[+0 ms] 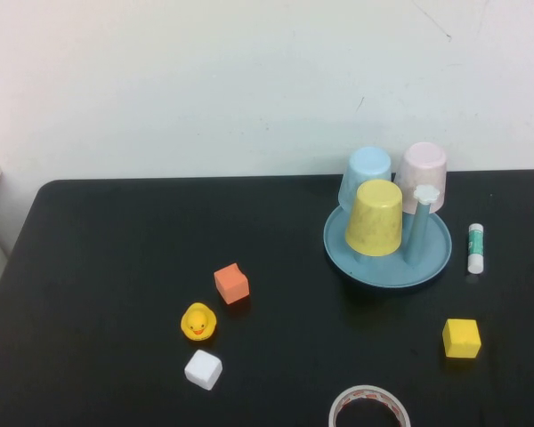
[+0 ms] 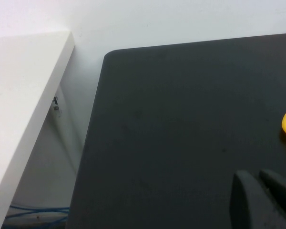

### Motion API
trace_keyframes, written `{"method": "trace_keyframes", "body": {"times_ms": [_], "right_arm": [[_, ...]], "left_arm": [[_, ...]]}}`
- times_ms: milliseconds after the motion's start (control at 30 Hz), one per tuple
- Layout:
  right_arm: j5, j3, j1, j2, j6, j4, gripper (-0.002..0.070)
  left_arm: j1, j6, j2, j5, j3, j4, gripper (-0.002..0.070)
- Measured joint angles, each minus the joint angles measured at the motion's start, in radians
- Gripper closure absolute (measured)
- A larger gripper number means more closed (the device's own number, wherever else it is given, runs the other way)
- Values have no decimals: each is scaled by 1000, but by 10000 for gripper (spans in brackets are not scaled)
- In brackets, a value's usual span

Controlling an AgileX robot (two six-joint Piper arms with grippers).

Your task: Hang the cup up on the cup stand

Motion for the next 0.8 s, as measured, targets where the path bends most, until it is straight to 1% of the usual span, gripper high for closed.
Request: {"method": "trace_keyframes", "body": {"times_ms": [800], "right_arm": [[5,0,0,0,-12,-25,678]], "left_arm": [[0,0,0,0,0,0,676]]}}
